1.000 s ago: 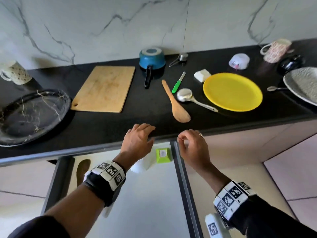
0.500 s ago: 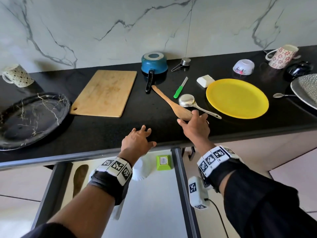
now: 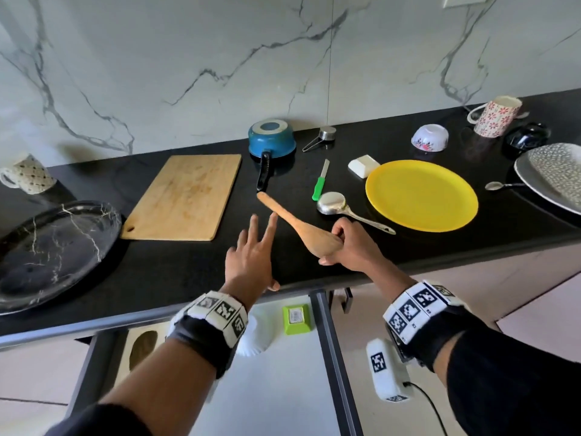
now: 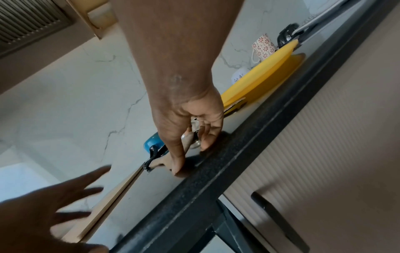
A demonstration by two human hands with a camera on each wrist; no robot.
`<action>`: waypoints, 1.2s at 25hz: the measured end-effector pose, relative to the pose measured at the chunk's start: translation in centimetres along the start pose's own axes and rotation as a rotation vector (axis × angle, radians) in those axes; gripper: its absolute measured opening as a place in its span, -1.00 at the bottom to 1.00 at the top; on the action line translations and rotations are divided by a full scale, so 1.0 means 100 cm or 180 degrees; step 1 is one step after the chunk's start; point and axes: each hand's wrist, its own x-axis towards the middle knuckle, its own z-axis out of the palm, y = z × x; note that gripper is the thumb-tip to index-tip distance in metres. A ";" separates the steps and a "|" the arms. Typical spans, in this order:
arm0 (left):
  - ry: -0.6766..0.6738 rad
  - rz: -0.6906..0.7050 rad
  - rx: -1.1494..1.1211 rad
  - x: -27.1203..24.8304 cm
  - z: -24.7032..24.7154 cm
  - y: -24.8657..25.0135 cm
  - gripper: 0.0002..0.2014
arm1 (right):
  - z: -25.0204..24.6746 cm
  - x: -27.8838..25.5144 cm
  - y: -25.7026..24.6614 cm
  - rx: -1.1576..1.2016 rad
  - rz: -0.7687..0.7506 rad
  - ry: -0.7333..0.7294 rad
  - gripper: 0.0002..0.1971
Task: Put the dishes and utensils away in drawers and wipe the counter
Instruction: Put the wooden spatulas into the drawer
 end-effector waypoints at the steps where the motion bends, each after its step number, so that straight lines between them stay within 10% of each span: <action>1: 0.0067 0.0153 0.0274 0.006 -0.001 0.002 0.51 | -0.001 -0.005 0.003 0.0119 -0.0276 -0.0095 -0.38; 6: -0.0216 0.0535 0.1068 0.023 -0.015 0.013 0.07 | -0.008 -0.023 0.006 0.1458 -0.0843 -0.0425 -0.66; 11: -0.0559 0.0075 0.0018 0.020 -0.009 -0.010 -0.48 | -0.022 -0.018 0.005 0.2148 -0.0578 -0.0371 -0.78; 16: -0.0564 -0.0304 -0.1044 0.015 0.017 -0.034 -0.46 | -0.022 0.016 0.020 0.0610 -0.0115 0.1099 -0.58; 19: -0.0391 -0.0430 -0.1262 0.008 0.023 -0.035 -0.46 | -0.016 0.020 0.021 -0.0445 0.0372 0.0818 -0.32; 30: -0.0206 -0.0600 -0.0745 0.002 0.022 -0.030 -0.47 | 0.003 0.011 -0.010 -0.0819 0.0854 0.0327 -0.61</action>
